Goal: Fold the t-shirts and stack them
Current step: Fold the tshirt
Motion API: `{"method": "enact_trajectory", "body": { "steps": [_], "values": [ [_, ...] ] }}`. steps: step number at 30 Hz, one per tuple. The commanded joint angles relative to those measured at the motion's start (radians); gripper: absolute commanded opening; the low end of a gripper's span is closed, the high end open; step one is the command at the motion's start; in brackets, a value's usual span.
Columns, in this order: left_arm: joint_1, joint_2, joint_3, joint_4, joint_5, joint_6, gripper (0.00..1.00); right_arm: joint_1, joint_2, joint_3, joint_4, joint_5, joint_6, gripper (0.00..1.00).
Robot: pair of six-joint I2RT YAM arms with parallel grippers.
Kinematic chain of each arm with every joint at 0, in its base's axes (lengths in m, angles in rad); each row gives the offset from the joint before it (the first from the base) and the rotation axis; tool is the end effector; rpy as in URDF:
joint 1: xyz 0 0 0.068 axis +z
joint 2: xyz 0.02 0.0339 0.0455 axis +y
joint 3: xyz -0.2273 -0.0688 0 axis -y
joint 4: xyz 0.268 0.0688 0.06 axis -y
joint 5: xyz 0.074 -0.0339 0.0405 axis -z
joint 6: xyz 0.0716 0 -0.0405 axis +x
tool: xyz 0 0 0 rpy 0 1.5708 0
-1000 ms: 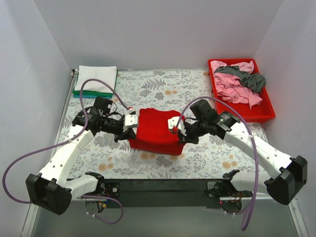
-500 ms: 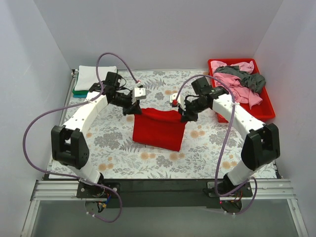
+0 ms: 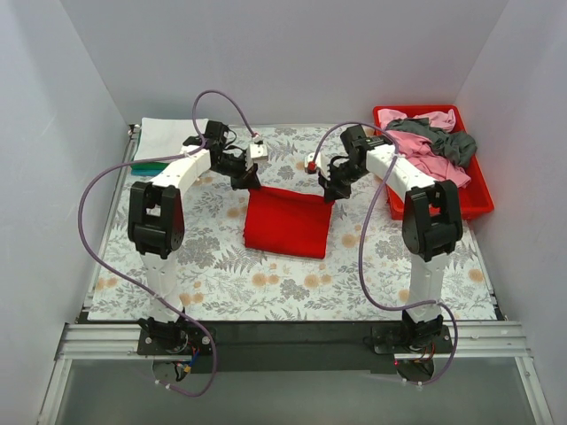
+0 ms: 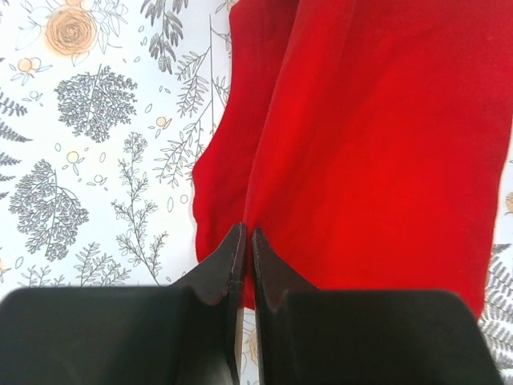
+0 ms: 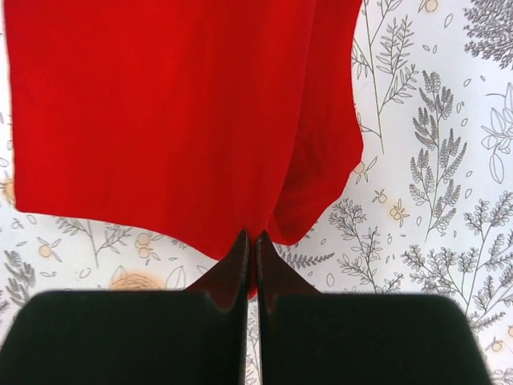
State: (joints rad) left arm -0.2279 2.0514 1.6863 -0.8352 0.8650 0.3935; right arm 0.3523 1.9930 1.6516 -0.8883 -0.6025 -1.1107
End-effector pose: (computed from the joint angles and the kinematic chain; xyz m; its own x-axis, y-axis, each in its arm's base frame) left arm 0.4168 -0.1526 0.1631 -0.6795 0.4129 -0.6064 0.7314 0.4453 -0.5164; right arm 0.3898 0.1865 0.1623 0.0214 -0.7787 -0.6271 -0.9978 0.0230 -0.0626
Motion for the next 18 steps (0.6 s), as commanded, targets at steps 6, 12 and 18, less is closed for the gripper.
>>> {"method": "enact_trajectory", "body": {
  "steps": [6,12,18],
  "values": [
    [0.012,0.050,0.029,0.168,0.000,-0.028,0.00,-0.038,0.079,0.069,-0.024,0.035,-0.041,0.01],
    [0.013,0.082,0.053,0.183,-0.023,-0.044,0.00,-0.055,0.122,0.134,-0.018,0.037,-0.020,0.01],
    [0.019,0.110,0.049,0.211,-0.060,-0.050,0.00,-0.055,0.173,0.194,-0.017,0.032,-0.011,0.01]
  ]
}}
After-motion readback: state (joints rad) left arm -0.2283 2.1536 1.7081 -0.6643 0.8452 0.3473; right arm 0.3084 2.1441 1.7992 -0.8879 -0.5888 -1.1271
